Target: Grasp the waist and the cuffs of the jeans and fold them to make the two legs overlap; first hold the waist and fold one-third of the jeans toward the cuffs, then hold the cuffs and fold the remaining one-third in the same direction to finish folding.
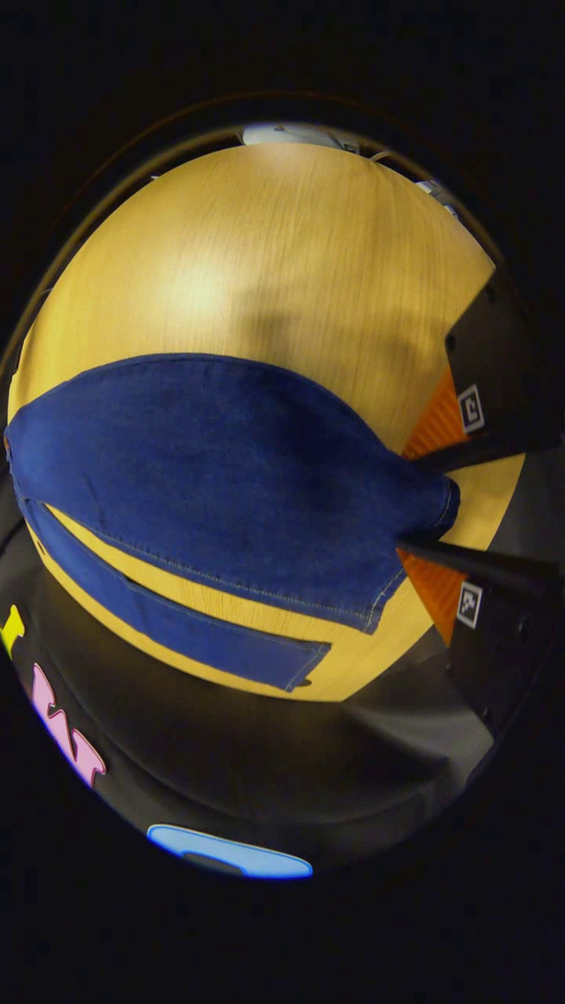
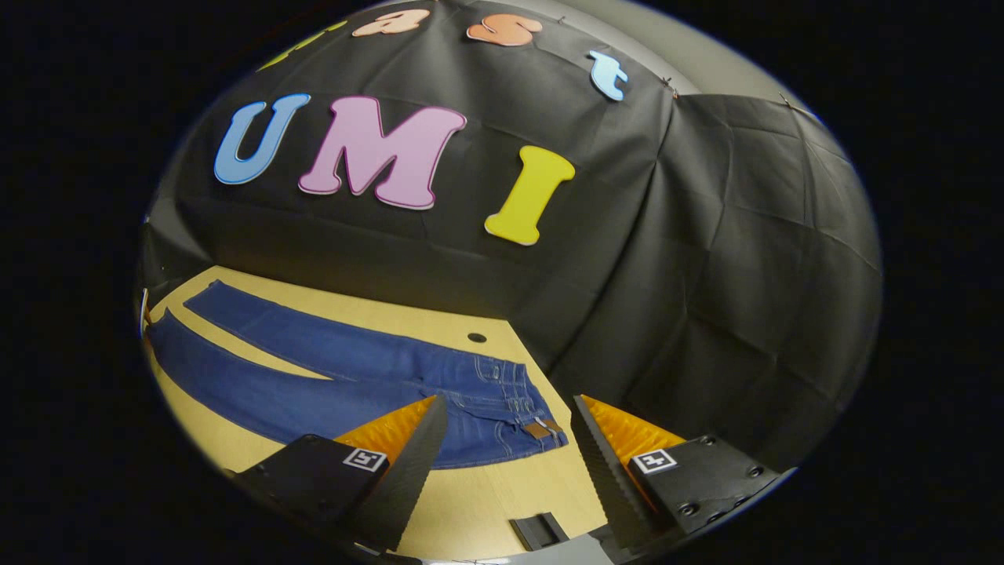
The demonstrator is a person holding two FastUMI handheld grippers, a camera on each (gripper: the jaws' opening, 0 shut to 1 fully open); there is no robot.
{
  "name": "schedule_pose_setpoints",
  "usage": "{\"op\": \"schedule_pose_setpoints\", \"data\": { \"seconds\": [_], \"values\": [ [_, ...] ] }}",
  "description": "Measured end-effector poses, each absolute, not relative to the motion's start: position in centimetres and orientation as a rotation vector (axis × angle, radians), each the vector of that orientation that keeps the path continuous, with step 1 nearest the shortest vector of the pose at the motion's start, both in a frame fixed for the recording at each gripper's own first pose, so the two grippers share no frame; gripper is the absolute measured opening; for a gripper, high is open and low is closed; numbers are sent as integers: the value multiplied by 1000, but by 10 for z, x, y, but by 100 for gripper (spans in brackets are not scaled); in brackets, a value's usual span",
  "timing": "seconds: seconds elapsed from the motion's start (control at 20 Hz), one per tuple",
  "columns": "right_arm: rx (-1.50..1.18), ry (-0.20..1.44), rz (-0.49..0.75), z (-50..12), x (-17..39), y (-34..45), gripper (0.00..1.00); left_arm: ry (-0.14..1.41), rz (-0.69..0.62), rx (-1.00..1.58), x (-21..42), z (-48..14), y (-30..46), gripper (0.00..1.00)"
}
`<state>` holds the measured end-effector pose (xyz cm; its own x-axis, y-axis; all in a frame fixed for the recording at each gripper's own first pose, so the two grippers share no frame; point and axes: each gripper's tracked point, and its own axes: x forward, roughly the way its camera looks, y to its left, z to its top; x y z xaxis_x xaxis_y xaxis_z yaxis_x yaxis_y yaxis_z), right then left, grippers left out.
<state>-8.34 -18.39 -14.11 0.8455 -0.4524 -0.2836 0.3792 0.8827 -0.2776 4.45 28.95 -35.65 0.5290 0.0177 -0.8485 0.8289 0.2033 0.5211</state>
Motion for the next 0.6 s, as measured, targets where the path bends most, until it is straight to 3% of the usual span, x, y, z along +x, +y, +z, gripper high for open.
{"op": "schedule_pose_setpoints", "data": {
  "seconds": [0.05,0.25,0.45,0.6],
  "values": [
    [-224,360,-446,-145,-83,-190,97,866,-673,1254,44,-357,289,36],
    [-224,382,-445,-161,-75,-213,97,869,-647,1250,48,-362,288,16],
    [-312,445,-446,-183,-73,-255,97,871,-653,1232,48,-359,287,6],
    [-384,498,-444,-199,-73,-296,97,875,-640,1214,49,-359,287,6]
  ]
}}
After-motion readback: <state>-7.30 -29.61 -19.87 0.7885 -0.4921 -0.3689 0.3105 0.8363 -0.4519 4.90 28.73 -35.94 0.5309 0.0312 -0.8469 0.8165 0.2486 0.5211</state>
